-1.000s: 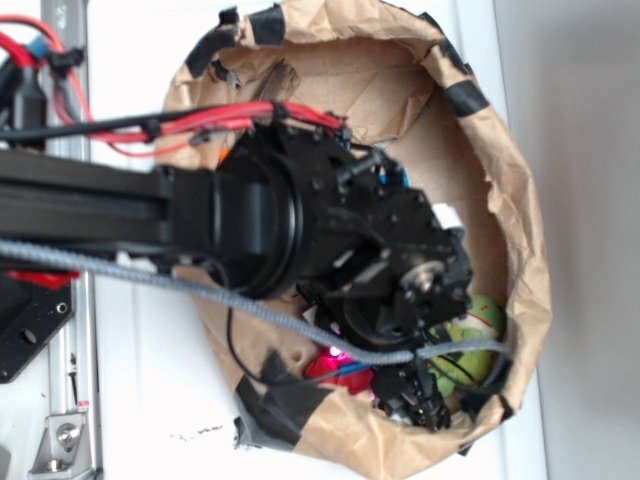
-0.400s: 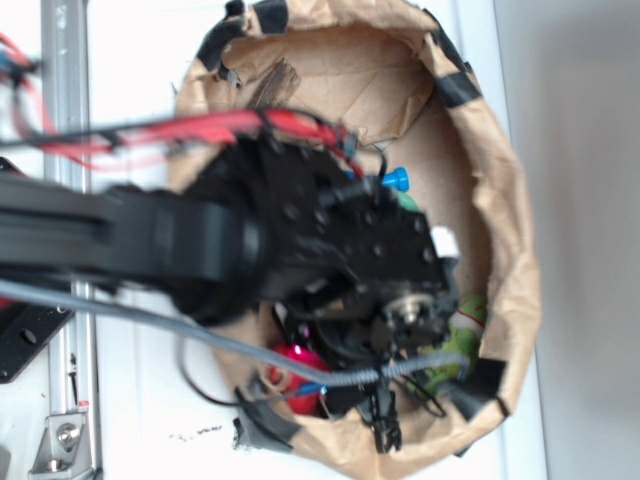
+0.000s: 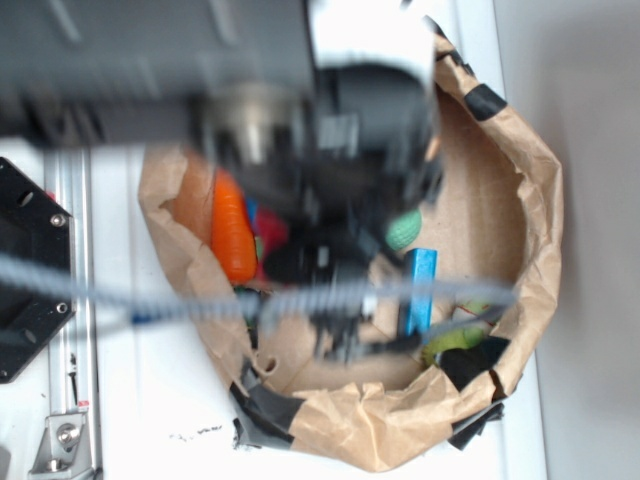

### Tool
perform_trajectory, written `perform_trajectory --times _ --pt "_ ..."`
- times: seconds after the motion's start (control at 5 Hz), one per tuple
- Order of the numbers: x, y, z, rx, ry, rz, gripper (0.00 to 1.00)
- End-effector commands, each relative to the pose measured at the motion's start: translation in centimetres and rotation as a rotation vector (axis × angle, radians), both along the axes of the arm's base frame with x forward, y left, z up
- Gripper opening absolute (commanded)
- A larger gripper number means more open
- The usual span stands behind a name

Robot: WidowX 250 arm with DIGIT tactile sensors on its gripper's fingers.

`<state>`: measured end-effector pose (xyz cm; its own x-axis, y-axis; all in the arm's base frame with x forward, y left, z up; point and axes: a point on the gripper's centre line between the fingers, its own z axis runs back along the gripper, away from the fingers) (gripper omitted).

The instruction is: Grab the red paper.

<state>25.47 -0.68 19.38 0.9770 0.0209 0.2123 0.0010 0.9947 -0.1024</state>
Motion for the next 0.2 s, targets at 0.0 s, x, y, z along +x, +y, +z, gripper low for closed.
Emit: perform_trajectory --times 0.0 --pt "-0.03 -0.54 0.74 0.091 -0.063 -0.065 0.00"
